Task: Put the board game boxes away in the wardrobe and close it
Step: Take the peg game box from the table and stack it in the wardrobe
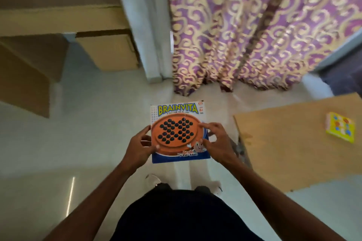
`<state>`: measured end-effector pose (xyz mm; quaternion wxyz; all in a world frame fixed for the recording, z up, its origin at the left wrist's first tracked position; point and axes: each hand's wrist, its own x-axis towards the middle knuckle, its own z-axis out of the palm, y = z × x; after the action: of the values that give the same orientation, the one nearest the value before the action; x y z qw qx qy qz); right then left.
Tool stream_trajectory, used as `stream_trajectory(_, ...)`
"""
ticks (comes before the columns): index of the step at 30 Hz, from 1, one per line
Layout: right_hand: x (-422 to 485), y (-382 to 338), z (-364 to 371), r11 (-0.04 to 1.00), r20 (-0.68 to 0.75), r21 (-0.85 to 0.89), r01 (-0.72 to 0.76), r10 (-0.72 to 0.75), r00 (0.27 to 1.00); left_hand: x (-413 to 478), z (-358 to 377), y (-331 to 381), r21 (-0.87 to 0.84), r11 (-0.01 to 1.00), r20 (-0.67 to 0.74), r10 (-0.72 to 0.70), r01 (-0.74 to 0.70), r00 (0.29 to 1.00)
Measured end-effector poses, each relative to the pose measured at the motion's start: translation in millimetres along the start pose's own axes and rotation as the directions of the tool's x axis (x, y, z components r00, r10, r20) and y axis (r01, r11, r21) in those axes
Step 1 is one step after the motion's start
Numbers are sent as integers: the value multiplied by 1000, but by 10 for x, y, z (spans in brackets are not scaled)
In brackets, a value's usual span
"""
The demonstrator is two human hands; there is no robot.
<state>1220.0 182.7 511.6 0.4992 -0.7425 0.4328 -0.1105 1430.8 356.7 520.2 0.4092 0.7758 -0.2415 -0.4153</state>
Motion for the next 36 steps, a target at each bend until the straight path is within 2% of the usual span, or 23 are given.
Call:
stream_trajectory(6, 510, -925, 1318, 966, 213, -110, 233, -207, 955, -289, -1288, -640, -113, 993, -289, -65, 34, 955)
stream_trajectory(11, 786, -1744, 2471, 901, 423, -82, 426, -356, 833, -708, -2213, -1129, -255, 967, -547, -143, -1, 825)
stream_trajectory(14, 906, -2279, 3228, 864, 549, -37, 503, -403, 732, -928, -2729, -1423, -366, 931, -661, -254, -7, 706)
stream_trajectory(22, 1161, -3393, 5117, 805, 730, 86, 587, -452, 512, -1118, -4085, -1980, -465, 884, -796, -395, -47, 459)
stream_trajectory(27, 1205, -4150, 6275, 775, 819, 153, 614, -447, 360, -1303, -5003, -2305, -522, 852, -813, -484, -38, 325)
stream_trajectory(29, 1178, -4463, 6770, 763, 845, 189, 618, -447, 293, -1386, -5398, -2441, -534, 844, -825, -508, -44, 248)
stream_trajectory(33, 1097, -4929, 7480, 746, 880, 210, 633, -426, 209, -1490, -5964, -2606, -539, 840, -839, -530, -61, 124)
stream_trajectory(36, 1103, -5256, 8040, 708, 888, 222, 671, -430, 161, -1517, -6431, -2829, -537, 841, -843, -532, -69, 80)
